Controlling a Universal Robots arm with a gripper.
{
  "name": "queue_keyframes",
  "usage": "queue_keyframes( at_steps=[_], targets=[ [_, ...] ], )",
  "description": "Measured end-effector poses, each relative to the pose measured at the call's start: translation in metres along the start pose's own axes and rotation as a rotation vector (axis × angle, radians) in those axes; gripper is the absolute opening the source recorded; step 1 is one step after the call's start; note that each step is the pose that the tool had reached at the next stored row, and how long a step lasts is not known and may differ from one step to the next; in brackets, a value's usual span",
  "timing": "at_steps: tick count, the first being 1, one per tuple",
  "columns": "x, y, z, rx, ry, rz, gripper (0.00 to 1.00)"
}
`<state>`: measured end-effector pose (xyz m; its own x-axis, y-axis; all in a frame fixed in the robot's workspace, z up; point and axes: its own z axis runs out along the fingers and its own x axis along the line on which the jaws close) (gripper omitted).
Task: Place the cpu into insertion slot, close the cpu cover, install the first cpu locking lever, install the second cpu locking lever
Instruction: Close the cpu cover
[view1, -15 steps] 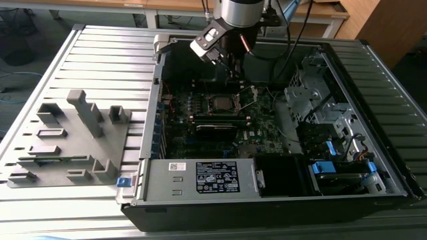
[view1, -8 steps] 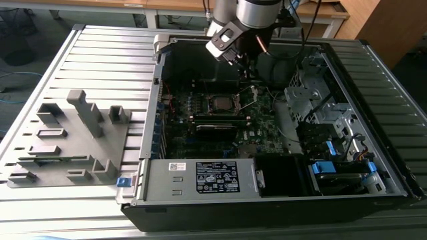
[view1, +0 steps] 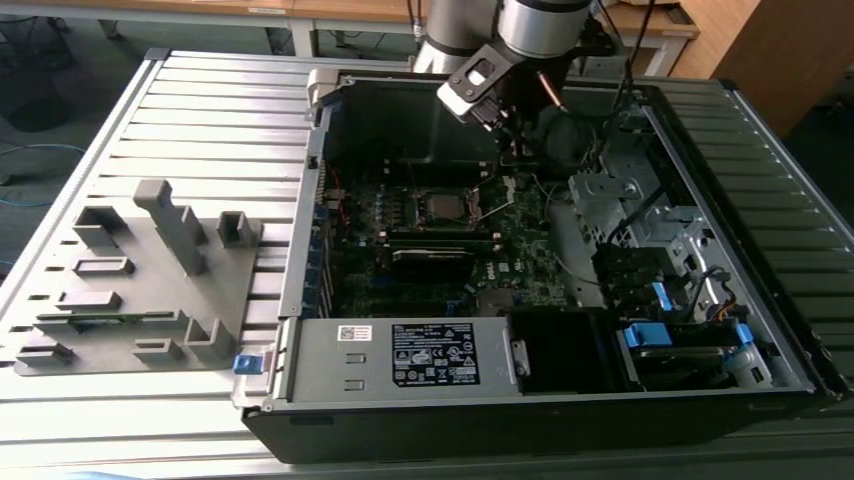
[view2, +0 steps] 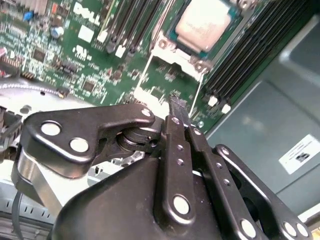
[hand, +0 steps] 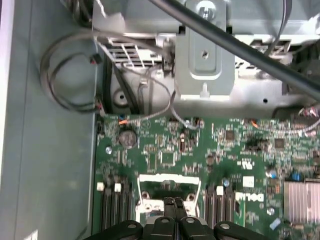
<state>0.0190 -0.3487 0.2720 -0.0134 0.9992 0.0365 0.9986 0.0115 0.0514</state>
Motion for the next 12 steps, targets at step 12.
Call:
queue_keyframes(
  at_steps=[12],
  targets=[
    [-0.0003, 0.0209, 0.0010, 0.0001, -0.0001, 0.000, 0.11]
  ],
)
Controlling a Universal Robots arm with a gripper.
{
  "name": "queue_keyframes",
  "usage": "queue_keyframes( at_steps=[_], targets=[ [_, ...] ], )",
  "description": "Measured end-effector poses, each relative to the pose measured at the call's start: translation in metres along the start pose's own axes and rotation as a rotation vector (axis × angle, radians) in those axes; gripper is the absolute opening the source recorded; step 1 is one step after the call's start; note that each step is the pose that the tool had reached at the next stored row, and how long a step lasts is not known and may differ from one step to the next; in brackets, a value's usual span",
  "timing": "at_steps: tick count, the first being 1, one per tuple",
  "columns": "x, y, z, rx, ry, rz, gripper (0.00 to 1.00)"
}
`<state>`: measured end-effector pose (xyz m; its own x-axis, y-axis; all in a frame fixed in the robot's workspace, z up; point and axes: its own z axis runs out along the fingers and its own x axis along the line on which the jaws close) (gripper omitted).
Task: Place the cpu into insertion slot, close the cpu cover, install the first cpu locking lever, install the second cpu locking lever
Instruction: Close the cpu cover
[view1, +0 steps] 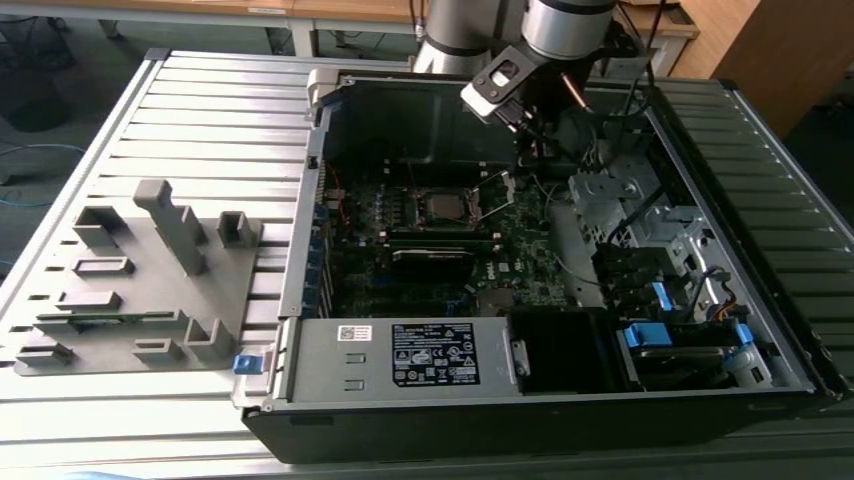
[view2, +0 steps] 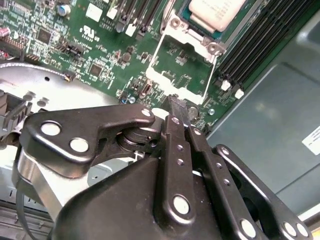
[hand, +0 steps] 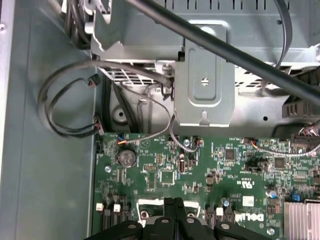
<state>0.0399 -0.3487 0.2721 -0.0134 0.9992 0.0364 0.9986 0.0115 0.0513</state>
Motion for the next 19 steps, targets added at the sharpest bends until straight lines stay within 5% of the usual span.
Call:
queue_keyframes(
  at_steps=[10, 19],
  targets=[
    [-0.0002, 0.0127, 0.0010, -0.0001, 0.0000, 0.001, 0.11],
    [-0.0004, 0.0143, 0.0059, -0.0009, -0.0017, 0.028, 0.11]
  ],
)
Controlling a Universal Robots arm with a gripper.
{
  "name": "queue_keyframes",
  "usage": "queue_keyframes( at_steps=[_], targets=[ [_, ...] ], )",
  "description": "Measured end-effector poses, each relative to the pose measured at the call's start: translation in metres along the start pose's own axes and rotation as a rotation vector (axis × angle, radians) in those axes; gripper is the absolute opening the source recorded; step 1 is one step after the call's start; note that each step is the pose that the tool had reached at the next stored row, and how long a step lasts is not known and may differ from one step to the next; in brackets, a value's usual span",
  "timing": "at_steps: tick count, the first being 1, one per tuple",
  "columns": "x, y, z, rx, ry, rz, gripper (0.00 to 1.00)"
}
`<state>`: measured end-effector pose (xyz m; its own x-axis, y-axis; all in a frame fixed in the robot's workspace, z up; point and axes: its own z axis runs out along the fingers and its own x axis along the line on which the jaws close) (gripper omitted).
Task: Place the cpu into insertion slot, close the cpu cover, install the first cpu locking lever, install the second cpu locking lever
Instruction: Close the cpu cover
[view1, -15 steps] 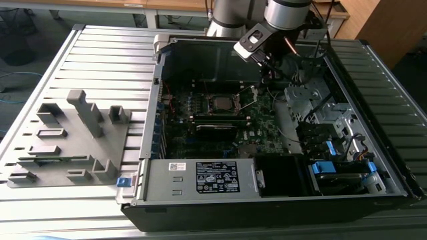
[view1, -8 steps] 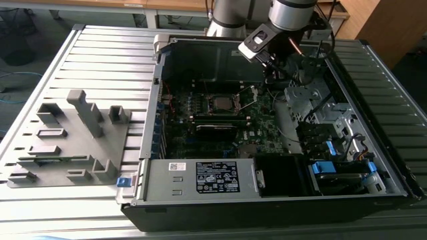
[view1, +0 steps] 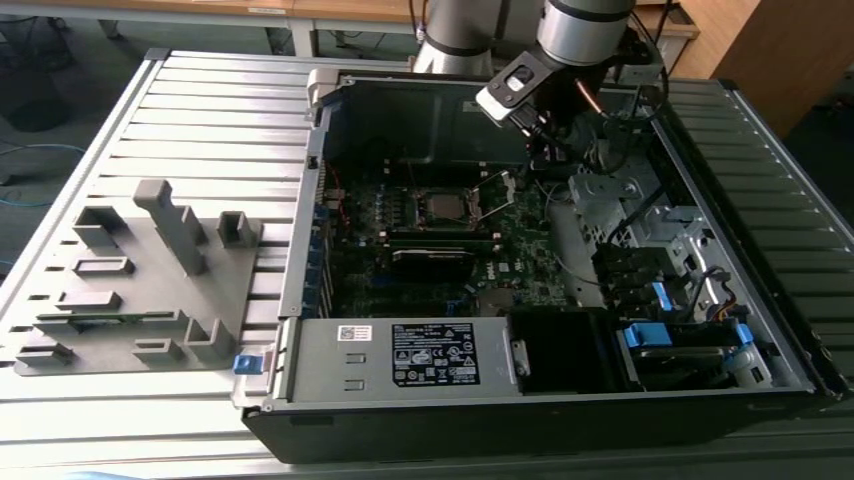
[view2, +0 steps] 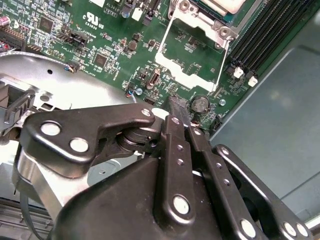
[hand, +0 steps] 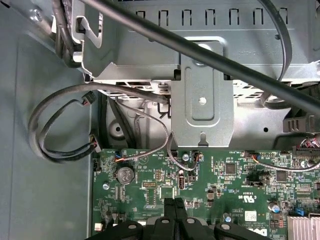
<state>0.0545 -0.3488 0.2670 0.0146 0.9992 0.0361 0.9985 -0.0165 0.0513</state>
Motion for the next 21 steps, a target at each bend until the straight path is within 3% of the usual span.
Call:
queue_keyframes(
  at_steps=[21],
  targets=[
    [-0.0003, 0.0000, 0.0094, -0.0001, -0.0005, 0.000, 0.11]
  ],
)
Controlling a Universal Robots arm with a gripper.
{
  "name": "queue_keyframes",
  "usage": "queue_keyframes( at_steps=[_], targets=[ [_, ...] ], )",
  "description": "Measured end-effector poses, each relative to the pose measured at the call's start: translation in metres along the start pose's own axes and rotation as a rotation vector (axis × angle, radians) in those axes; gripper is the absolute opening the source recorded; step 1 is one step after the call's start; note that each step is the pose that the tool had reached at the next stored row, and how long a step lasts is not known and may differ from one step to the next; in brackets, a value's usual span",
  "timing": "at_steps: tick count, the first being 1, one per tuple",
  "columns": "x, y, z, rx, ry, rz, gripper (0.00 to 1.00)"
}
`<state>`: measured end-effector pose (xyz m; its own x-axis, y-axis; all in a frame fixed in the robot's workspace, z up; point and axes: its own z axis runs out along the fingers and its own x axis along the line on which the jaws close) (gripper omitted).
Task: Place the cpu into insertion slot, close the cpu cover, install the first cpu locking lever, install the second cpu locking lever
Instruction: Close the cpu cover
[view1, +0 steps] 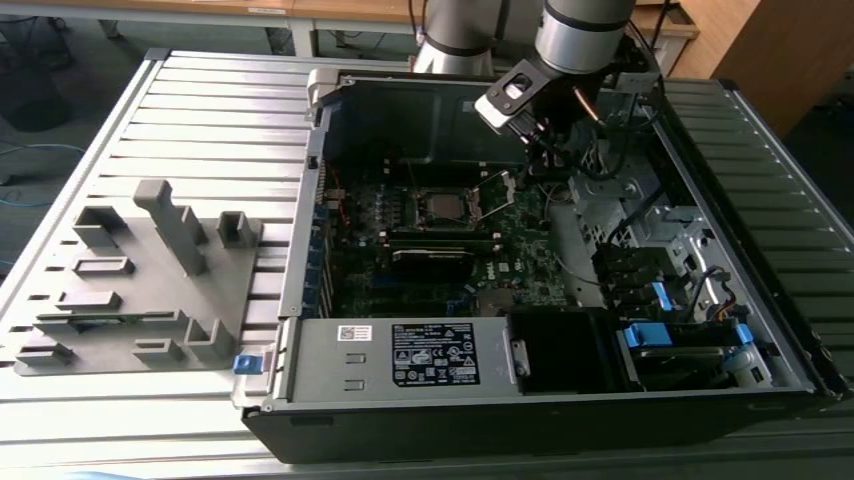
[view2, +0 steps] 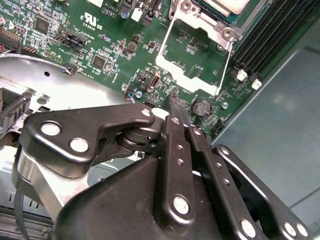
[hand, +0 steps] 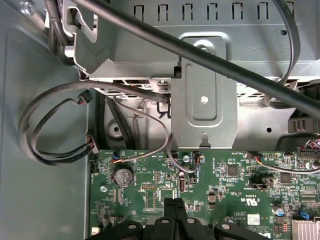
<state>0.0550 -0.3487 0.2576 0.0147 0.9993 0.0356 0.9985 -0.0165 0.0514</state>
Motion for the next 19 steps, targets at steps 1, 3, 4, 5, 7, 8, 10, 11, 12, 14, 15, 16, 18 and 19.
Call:
queue_keyframes(
  at_steps=[1, 3, 4, 5, 7, 8, 10, 11, 12, 14, 15, 16, 18, 19],
  targets=[
    [0.0000, 0.0000, 0.0009, 0.0000, 0.0000, 0.000, 0.11],
    [-0.0001, -0.0001, 0.0026, 0.0000, -0.0001, 0.000, 0.11],
    [-0.0001, 0.0000, 0.0034, 0.0000, 0.0000, 0.000, 0.11],
    [-0.0002, 0.0001, 0.0042, -0.0001, 0.0000, 0.000, 0.11],
    [-0.0003, -0.0001, 0.0071, 0.0000, -0.0002, 0.000, 0.11],
    [-0.0003, -0.0001, 0.0087, 0.0000, 0.0000, 0.000, 0.11],
    [-0.0004, -0.0003, 0.0120, 0.0000, -0.0001, 0.000, 0.11],
    [-0.0005, -0.0003, 0.0127, 0.0000, -0.0001, 0.000, 0.11],
    [-0.0005, -0.0004, 0.0134, 0.0000, 0.0000, 0.000, 0.11],
    [-0.0004, -0.0004, 0.0147, 0.0000, 0.0013, 0.000, 0.11],
    [0.0000, -0.0004, 0.0153, 0.0000, 0.0020, 0.000, 0.11],
    [0.0006, -0.0005, 0.0158, 0.0000, 0.0023, 0.001, 0.11],
    [0.0020, -0.0006, 0.0167, 0.0000, 0.0029, 0.001, 0.11],
    [0.0029, -0.0006, 0.0172, 0.0000, 0.0031, 0.002, 0.11]
  ],
)
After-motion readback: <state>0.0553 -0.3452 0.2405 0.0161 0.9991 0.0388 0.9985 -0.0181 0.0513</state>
